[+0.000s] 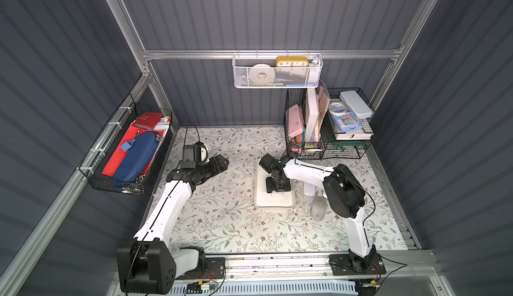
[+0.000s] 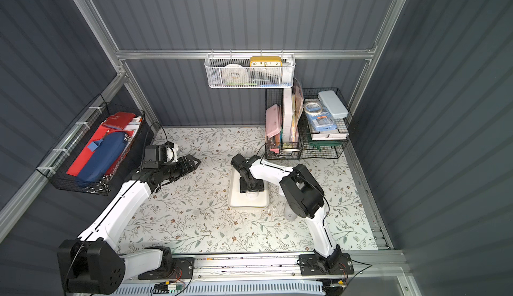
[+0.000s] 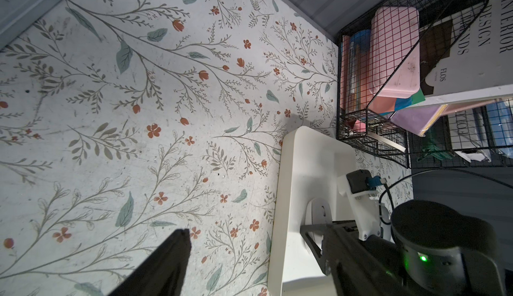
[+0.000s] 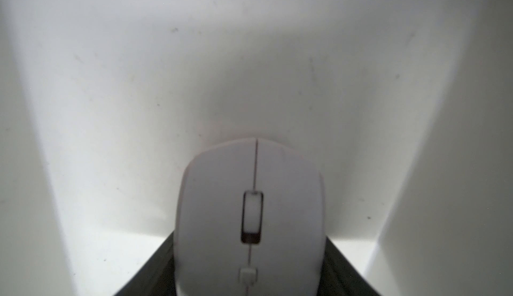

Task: Take out the mouse from the storage box
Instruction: Pick up the mouse from the storage box, then place the mouse at the center of the board.

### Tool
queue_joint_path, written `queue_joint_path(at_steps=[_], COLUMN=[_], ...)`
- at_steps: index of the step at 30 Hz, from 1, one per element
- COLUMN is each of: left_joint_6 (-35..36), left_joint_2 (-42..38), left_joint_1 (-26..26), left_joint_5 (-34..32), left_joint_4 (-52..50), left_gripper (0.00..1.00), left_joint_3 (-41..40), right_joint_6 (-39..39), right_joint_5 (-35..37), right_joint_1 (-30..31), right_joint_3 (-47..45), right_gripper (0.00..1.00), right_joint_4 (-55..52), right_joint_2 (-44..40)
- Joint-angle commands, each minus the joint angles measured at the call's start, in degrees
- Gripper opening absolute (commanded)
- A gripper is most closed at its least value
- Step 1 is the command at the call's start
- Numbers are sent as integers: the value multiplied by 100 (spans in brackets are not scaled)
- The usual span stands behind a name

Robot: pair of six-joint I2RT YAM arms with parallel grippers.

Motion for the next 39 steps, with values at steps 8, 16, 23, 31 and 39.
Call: queue_joint_path(at_steps=[8, 16, 23, 31, 39], left_joint_6=[108, 73, 44, 46, 45], left_joint_2=[-47, -133, -106, -115, -106], left_joint_1=[-21, -21, -21, -21, -20], left_joint_5=[-4, -9, -9, 0, 32], left_joint_4=[-131, -82, 13, 9, 86], left_gripper=[83, 83, 83, 83, 82], left_joint_3=[96, 32, 3, 50, -20], right_joint_6=[-194, -161, -187, -45, 880], right_joint_5=[68, 31, 361, 541, 208], right_joint_1=[2, 20, 46, 46, 178], right_joint_3=[-239, -287, -190, -323, -2581], right_gripper=[3, 0, 0, 0, 0], right_joint_4=[47, 163, 71, -582, -695], right_joint_2=[-11, -221, -978, -1897, -3608])
